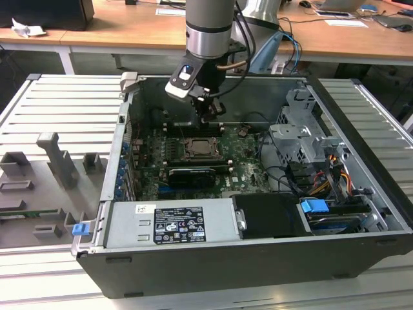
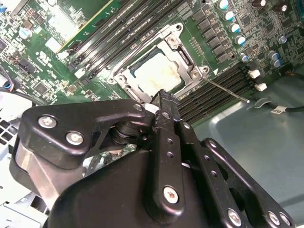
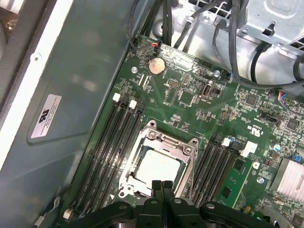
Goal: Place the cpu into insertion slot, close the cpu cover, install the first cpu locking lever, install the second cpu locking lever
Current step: 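Install the first cpu locking lever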
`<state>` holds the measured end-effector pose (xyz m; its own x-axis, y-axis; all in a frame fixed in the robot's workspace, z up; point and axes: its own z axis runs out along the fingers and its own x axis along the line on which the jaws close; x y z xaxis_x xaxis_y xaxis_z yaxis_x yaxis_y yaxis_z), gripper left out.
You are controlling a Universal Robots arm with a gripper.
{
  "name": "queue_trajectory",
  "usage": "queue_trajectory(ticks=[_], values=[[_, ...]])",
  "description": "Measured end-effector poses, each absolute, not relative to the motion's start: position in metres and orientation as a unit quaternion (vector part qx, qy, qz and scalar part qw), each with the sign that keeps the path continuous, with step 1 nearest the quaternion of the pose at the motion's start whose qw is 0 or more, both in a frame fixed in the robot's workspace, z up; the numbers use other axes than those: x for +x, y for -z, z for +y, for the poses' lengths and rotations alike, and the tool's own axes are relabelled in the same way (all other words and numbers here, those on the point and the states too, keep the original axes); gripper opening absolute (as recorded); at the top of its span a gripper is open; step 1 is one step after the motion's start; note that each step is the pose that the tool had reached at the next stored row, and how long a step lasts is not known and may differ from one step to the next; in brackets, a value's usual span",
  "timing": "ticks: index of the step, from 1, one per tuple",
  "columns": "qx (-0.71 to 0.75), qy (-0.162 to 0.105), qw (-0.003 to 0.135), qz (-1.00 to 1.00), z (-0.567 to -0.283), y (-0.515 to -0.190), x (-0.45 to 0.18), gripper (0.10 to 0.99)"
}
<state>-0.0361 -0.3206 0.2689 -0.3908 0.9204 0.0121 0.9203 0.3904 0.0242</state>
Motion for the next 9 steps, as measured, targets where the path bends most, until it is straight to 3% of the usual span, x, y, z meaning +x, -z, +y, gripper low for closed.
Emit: queue_trajectory(ticks=[9], values=[[0.536,-0.013,0.001,0.844,-0.3206,-0.2689,-0.0361,0.106]])
